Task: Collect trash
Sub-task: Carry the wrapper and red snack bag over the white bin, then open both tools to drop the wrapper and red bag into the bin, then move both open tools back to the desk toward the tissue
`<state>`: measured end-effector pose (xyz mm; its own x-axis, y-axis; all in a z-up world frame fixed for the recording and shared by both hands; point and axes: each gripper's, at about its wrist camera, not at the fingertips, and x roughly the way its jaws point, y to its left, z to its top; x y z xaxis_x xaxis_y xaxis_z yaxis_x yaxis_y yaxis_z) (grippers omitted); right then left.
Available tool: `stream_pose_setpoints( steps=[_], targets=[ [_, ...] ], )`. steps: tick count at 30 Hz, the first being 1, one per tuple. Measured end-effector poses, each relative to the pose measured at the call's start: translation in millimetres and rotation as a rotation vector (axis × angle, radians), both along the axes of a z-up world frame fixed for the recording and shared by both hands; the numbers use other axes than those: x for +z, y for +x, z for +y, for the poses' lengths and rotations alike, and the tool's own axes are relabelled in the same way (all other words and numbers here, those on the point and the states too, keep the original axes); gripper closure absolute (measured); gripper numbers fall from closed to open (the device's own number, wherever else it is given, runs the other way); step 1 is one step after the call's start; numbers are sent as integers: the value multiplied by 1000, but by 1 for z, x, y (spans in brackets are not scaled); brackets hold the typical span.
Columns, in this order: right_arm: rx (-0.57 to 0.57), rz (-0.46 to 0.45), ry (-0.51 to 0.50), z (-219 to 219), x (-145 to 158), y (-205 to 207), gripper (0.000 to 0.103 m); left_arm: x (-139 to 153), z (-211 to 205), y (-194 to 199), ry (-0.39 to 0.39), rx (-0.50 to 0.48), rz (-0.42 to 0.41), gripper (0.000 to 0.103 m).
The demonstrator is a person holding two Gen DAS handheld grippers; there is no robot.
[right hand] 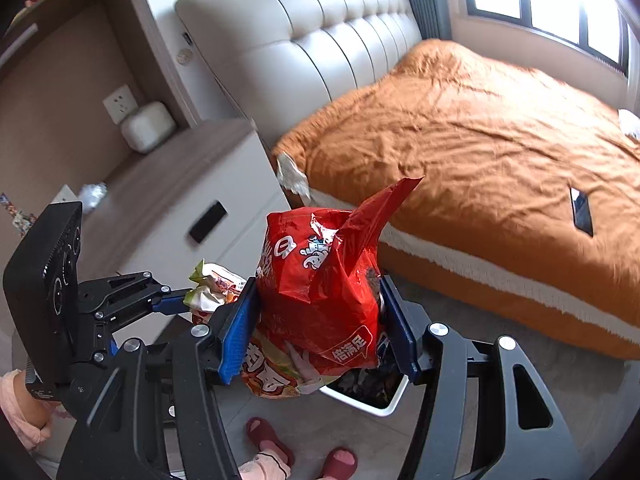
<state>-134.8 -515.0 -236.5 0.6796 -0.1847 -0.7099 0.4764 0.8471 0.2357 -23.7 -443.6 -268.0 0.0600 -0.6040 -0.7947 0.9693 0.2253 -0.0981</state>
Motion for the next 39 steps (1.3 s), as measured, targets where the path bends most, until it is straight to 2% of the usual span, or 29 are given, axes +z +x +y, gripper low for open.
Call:
stream_pose_setpoints(
  steps=[9,11,15,16,17,18,19,21,25,30,33,36,39],
  targets=[
    [-10,128,102,-26,-143,30,43,-143,-33,24,78,-77,124,49],
    [-7,157,112,-30,-177,37,43,-183,-41,29,97,-80,145,49],
    [-16,197,152,-41,-237,49,42,-239,-51,37,107,-95,195,47],
    [-13,205,151,-42,-251,53,39,-257,-53,39,123,-103,207,38],
    [-4,213,158,-44,-263,56,36,-265,-53,39,131,-103,213,15],
    [3,225,172,-45,-278,59,18,-275,-52,40,135,-92,215,4],
    [-3,232,175,-46,-288,60,4,-286,-52,44,136,-74,220,5],
    [-11,250,192,-49,-307,61,5,-302,-51,48,153,-72,241,5],
    [-29,285,182,-48,-328,61,5,-314,-47,53,171,-75,211,5],
    [-44,284,185,-41,-319,59,5,-304,-40,60,173,-72,210,5],
    [-41,276,177,-39,-303,62,5,-289,-35,62,162,-61,216,5],
    [-25,262,160,-33,-279,65,5,-261,-29,63,141,-44,213,5],
    [-7,239,135,-24,-244,67,5,-235,-23,63,123,-33,213,5]
  ],
)
